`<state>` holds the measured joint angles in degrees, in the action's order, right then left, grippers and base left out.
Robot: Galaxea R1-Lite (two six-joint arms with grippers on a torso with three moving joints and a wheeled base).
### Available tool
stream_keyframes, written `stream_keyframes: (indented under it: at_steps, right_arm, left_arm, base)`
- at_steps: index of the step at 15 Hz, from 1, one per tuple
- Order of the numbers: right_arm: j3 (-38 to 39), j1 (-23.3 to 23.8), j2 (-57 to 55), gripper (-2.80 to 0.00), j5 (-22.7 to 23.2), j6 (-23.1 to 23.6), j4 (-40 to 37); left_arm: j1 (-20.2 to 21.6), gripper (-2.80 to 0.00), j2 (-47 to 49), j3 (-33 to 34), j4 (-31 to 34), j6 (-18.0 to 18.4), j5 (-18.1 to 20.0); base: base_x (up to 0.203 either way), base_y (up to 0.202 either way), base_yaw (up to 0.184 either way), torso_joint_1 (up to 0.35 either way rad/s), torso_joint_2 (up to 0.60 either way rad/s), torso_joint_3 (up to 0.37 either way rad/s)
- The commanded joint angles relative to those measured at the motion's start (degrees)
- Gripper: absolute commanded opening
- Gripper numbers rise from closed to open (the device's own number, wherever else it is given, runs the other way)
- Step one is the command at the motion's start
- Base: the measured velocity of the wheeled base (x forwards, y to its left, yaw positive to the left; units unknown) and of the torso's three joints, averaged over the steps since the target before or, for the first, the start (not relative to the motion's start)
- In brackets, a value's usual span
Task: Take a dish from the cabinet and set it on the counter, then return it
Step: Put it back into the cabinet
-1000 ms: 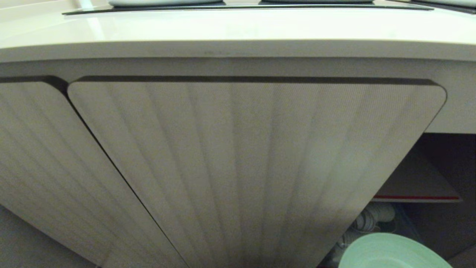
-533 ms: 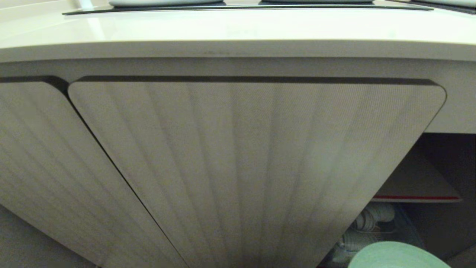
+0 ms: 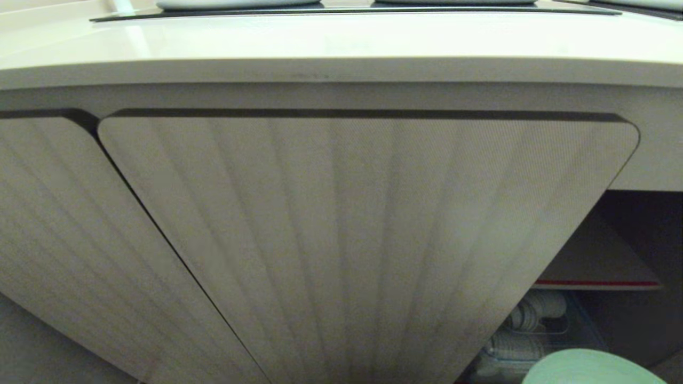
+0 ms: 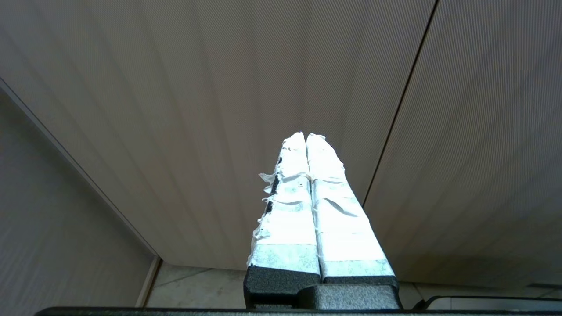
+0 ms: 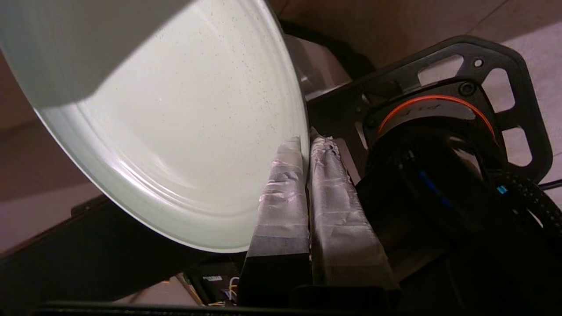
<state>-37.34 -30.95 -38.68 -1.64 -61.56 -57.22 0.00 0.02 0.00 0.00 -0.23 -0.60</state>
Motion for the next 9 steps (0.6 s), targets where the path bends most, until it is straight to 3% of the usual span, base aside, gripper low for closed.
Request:
stream_keyframes:
  at_steps: [1,9]
  right_arm:
    - [0.16,0.1,0.53,-2.8,-0.31,-1.83,-0.87]
    - [0.34,0.54,0.44,-2.8,-3.04,-8.88,-0.32]
  left_arm:
    - [0.0,-2.8,-0.02,0.0,0.0,-0.03,-0.02]
    - [0.0,-2.8,-0.02,0.0,0.0,-0.03,-0.02]
  base:
    - [0.0,0.0,0.0,0.0,0.0,0.0]
    - [0.0,0.0,0.0,0.0,0.0,0.0]
